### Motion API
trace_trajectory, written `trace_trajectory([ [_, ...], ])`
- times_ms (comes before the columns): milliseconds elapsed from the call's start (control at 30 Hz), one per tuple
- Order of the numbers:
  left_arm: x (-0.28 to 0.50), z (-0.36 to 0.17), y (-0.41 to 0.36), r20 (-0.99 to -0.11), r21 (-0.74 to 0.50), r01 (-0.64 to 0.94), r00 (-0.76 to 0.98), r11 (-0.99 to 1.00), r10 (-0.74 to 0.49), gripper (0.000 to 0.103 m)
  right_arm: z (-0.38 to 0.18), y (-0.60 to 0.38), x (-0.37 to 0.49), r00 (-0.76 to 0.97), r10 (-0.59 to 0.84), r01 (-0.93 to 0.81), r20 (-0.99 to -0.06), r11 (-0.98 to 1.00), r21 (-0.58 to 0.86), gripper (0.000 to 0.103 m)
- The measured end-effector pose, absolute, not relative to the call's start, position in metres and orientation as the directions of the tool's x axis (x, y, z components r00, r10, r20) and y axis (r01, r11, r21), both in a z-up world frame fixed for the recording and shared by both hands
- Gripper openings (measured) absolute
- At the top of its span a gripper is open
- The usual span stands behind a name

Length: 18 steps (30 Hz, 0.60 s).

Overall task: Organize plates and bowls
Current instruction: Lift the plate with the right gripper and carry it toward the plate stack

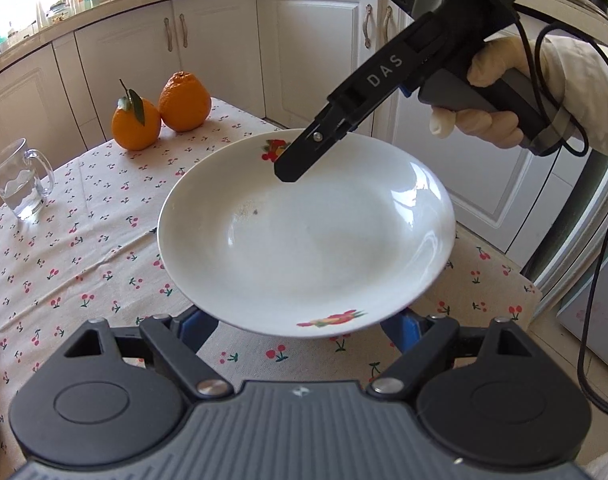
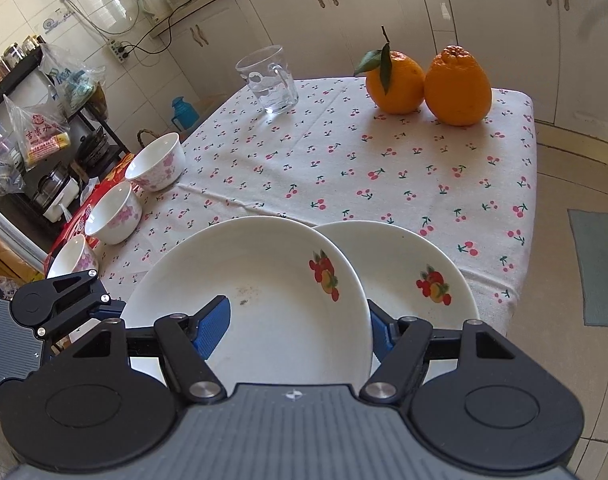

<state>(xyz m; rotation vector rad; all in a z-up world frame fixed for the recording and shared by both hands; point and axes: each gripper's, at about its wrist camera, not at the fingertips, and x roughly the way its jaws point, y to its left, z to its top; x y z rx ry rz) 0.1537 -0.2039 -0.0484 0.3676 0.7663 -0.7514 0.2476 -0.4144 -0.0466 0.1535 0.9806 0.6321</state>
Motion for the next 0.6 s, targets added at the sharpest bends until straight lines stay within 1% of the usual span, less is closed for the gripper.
trace_trajectory([
  [600,0.176,-0.053,-0.215,-0.739,0.020,0.743,0.462,0.669,-0.490,0.087,-0.066,-0.436,0.260,0.413,0.555,-0.380,-0.722,0.826,0.417,0.077],
])
